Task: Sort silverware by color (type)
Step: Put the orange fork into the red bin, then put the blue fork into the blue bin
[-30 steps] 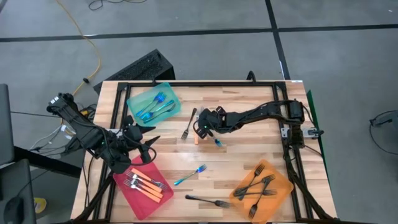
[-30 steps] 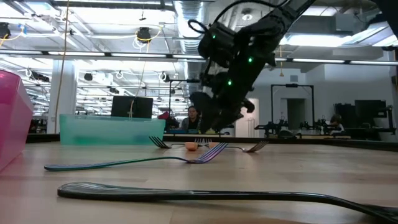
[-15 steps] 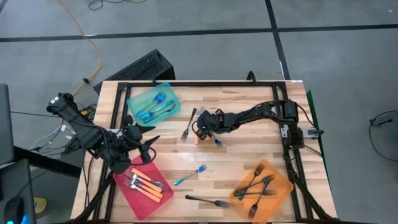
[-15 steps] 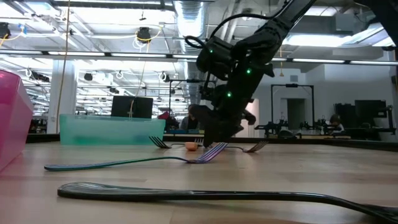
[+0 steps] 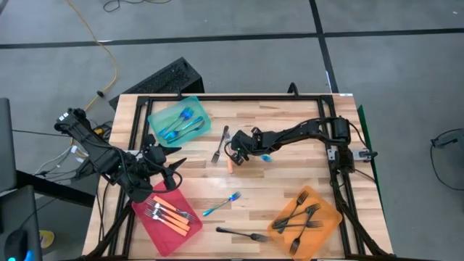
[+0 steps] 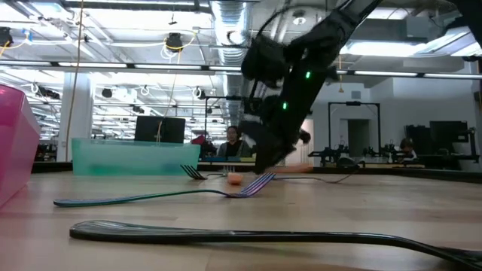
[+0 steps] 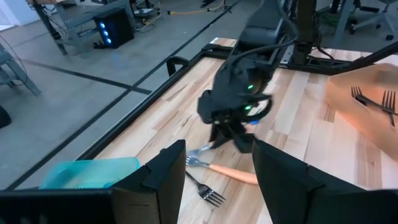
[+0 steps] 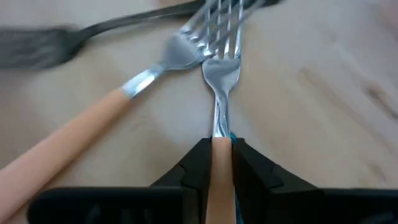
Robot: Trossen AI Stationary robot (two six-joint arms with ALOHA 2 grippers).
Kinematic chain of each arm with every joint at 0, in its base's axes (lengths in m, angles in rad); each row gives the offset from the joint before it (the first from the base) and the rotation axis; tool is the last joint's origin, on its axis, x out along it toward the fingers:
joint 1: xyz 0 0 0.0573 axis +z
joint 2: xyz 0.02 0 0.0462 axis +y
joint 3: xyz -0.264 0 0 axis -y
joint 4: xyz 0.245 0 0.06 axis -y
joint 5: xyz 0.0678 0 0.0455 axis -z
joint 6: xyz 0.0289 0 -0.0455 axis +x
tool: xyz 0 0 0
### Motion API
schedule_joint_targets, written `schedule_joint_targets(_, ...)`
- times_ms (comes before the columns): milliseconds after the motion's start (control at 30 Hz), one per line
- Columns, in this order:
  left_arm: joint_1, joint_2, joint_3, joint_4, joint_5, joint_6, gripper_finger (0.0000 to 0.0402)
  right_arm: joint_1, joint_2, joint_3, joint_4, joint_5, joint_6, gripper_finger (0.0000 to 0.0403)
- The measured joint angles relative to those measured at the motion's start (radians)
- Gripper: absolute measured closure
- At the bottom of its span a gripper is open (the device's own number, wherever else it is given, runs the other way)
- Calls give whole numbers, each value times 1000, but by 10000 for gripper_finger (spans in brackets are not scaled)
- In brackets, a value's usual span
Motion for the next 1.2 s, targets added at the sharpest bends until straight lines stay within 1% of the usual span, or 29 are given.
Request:
schedule_joint_targets(133,0,0,0,-1,0,0,230,46,-61,1,-10,-24,-64,284)
schedule_joint_targets(267,0,0,0,-3,0,0,230,76,-111,2,-43,-78,-115,253)
schedule_joint_targets(367,0,0,0,-3,1,0,230,84,-122,2,-101,-99,-134,231)
schedule_joint_targets(433,0,0,0,-3,6,0,230,91,-121,1,-178,-109,-155,215)
schedule_joint_targets(500,0,0,0,-3,23,0,230,99,-110,0,-241,-108,-191,199)
schedule_joint_targets(533,0,0,0,-3,29,0,230,103,-106,-4,-244,-108,-217,192)
schedule_joint_targets(633,0,5,1,-1,27,0,230,111,-106,-62,-151,-82,-306,178)
schedule_joint_targets(733,-3,7,1,0,34,4,230,111,-126,-125,-31,-77,-376,175)
schedule_joint_targets(800,-3,7,1,0,42,6,230,108,-152,-163,48,-77,-396,176)
schedule_joint_targets(900,-2,7,1,-2,53,1,230,100,-205,-242,150,-77,-402,179)
schedule_joint_targets(1067,-2,7,1,-2,51,10,230,59,-328,-427,336,-77,-370,180)
schedule_joint_targets(1200,-2,7,1,-8,31,18,230,31,-362,-544,461,-96,-366,180)
